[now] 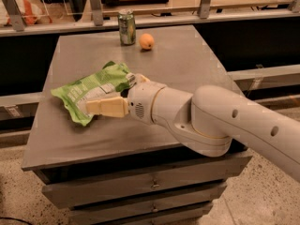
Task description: Move green rice chip bag near orange
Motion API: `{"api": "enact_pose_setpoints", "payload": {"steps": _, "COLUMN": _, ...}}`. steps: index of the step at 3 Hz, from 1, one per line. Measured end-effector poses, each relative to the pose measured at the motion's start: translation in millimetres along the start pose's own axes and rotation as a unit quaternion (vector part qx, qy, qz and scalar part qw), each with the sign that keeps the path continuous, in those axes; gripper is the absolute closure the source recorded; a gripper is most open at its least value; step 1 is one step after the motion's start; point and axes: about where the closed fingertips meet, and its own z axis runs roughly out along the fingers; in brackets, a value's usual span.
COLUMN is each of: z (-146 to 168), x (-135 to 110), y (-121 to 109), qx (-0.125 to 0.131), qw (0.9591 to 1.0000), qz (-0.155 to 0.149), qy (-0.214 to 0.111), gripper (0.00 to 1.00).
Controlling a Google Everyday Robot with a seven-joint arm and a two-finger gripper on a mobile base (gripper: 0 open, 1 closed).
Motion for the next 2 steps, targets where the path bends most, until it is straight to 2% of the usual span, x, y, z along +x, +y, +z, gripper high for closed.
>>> {"api": "enact_pose_setpoints", "payload": {"steps": 2, "z": 4.4, "x": 14.1, "y": -6.5, "qx": -0.002, "qw": 0.9998, "qz": 0.018, "qy": 0.002, "gripper": 0.00}}
